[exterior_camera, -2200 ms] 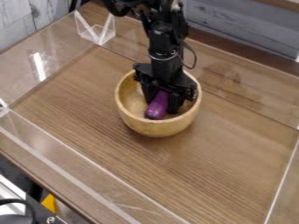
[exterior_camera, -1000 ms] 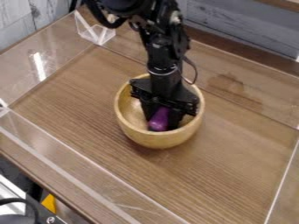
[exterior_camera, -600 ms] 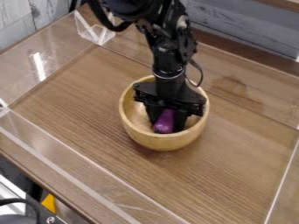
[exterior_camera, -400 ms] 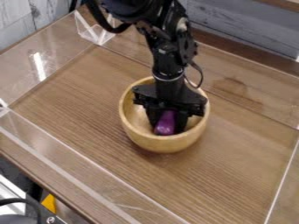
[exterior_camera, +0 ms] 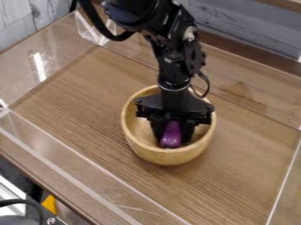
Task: Remove the purple eggplant from inside the brown bowl and put it on the table
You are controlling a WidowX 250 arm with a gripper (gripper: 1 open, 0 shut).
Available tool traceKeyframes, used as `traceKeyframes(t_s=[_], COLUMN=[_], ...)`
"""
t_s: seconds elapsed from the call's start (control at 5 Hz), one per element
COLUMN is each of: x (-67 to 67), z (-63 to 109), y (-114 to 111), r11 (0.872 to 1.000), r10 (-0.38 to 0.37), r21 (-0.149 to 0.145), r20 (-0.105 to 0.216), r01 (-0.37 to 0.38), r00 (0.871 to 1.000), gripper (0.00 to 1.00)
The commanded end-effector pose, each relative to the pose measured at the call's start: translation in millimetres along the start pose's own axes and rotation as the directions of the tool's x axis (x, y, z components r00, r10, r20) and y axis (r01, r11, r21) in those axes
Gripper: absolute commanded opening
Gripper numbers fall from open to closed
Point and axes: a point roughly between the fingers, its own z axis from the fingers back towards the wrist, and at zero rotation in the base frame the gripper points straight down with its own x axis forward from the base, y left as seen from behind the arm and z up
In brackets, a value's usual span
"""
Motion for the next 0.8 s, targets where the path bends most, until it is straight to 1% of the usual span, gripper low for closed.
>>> traceKeyframes(t_s=[0.0, 0.4, 0.6], x=[-3.7, -2.8, 4.6], z=[-2.6, -4.4, -5.1], y=[-3.9, -7.1, -8.5], r11=[1.0, 0.997, 0.999], r10=[0.03, 0.073, 0.033], r21=[0.002, 0.012, 0.016], r20=[0.009, 0.013, 0.014], r01=[-0.03, -0.073, -0.033], r00=[1.0, 0.997, 0.999], gripper=[0.0, 0.0, 0.0])
